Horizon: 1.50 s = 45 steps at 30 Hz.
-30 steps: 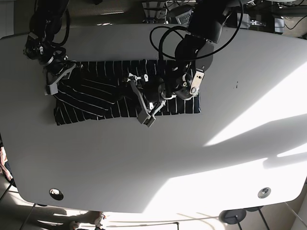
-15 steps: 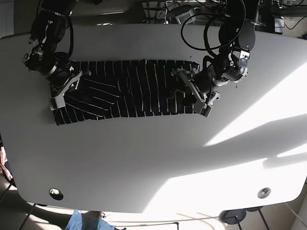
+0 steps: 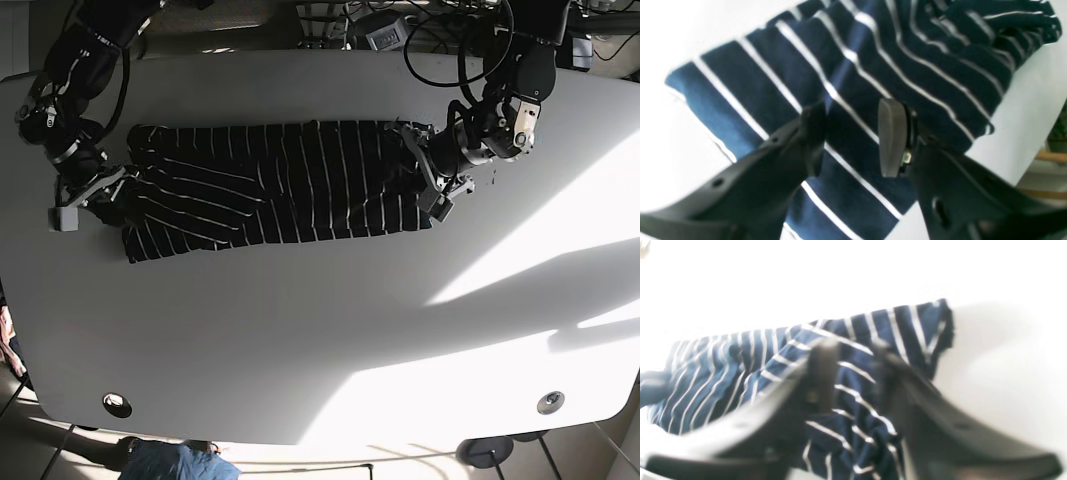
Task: Fold the T-shirt properly
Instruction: 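Fold the shirt end with the left gripper toward the right gripper, then grasp the strip ends with both grippers and fold them toward the middle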
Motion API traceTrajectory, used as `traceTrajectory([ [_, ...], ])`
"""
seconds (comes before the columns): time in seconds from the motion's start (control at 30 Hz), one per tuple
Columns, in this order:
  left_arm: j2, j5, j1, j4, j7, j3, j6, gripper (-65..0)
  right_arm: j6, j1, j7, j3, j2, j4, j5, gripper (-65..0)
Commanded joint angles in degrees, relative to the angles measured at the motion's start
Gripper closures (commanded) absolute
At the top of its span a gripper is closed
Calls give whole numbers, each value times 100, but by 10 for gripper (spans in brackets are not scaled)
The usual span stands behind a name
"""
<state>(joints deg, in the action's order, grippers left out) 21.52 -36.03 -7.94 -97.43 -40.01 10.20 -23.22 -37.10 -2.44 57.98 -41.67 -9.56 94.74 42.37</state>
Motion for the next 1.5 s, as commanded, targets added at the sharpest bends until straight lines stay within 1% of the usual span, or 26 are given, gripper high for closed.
traceTrajectory([
  [0.03, 68, -67, 34, -336, -12, -31, -47, -235, -22, 195, -70, -321, -244, -406, 110, -436],
  [0.07, 68, -76, -1, -468, -21, -31, -47, -235, -57, 257, -70, -391, -297, -696, 119, -487],
  [0.1, 68, -76, -45, -662, -30, -31, -47, -235, -74, 257, -79, -426, -305, -968, 119, -512],
  [0.17, 68, -76, -353, -1066, -30, -233, -56, -235, -83, 406, -167, -435, -507, -1707, 119, -522],
  [0.2, 50, -85, -467, -1119, -30, -338, -56, -235, -110, 406, -220, -435, -543, -1909, 119, -522],
  [0.23, 33, -102, -546, -1128, -30, -417, -56, -235, -206, 415, -246, -435, -551, -2085, 119, -522],
  [0.27, -20, -225, -581, -1110, -30, -497, -65, -235, -290, 415, -281, -435, -560, -2269, 119, -522],
  [0.37, -29, -779, -643, -996, -30, -795, -65, -235, -290, 424, -290, -409, -551, -2612, 93, -520],
  [0.43, -46, -1105, -652, -776, -30, -1006, -65, -235, -290, 380, -237, -338, -490, -2639, 110, -520],
  [0.5, -55, -1254, -652, -486, -21, -1068, -65, -235, -290, 283, -255, 31, -349, -2639, 119, -520],
  [0.63, -73, -1272, -634, 165, 23, -1068, -65, -235, -290, 213, -272, 470, -77, -2630, 110, -517],
  [0.67, -81, -1272, -599, 253, 23, -1068, -65, -235, -290, 213, -272, 488, -33, -2630, 84, -517],
  [0.73, -196, -1263, -573, 420, 23, -1068, -65, -235, -290, 213, -290, 488, -33, -2656, 75, -515],
  [0.77, -196, -1201, -573, 534, 32, -1068, -65, -235, -290, 213, -325, 497, -33, -2648, 75, -504],
  [0.8, -213, -1061, -573, 595, 32, -1068, -65, -235, -290, 231, -334, 497, -50, -2639, 75, -469],
  [0.83, -222, -894, -564, 648, 32, -1068, -65, -235, -290, 248, -343, 497, -59, -2639, 75, -404],
  [0.9, -240, -577, -564, 622, 32, -1068, -65, -235, -290, 257, -351, 488, -112, -2630, 75, -212],
  [0.97, -336, -480, -564, 613, 23, -1068, -65, -235, -290, 318, -351, 514, -244, -2639, 84, -24],
  [1.0, -345, -480, -564, 631, 23, -1068, -65, -235, -290, 362, -343, 514, -261, -2639, 84, -17],
  [1.03, -363, -472, -555, 648, 23, -1068, -65, -235, -290, 362, -334, 514, -288, -2604, 101, -44],
  [1.07, -363, -472, -555, 666, 23, -1068, -65, -235, -290, 345, -325, 514, -305, -2489, 110, -27],
  [1.17, -521, -463, -441, 675, 14, -1068, -56, -235, -290, 195, -246, 514, -305, -1610, 110, -21],
  [1.3, -670, -463, -256, 1070, 23, -1059, -47, -235, -290, 72, 422, 488, -209, -168, 119, -21],
  [1.37, -794, -463, -124, 1299, 23, -1059, -47, -233, -290, 81, 800, 470, -6, 341, 119, -21],
  [1.47, -838, -472, -80, 1404, 32, -1068, -47, -232, -290, 90, 1240, 505, 257, 1317, 119, -21],
  [1.5, -1013, -472, -80, 1404, 32, -1068, -47, -232, -290, 116, 1530, 514, 468, 1722, 119, -21],
])
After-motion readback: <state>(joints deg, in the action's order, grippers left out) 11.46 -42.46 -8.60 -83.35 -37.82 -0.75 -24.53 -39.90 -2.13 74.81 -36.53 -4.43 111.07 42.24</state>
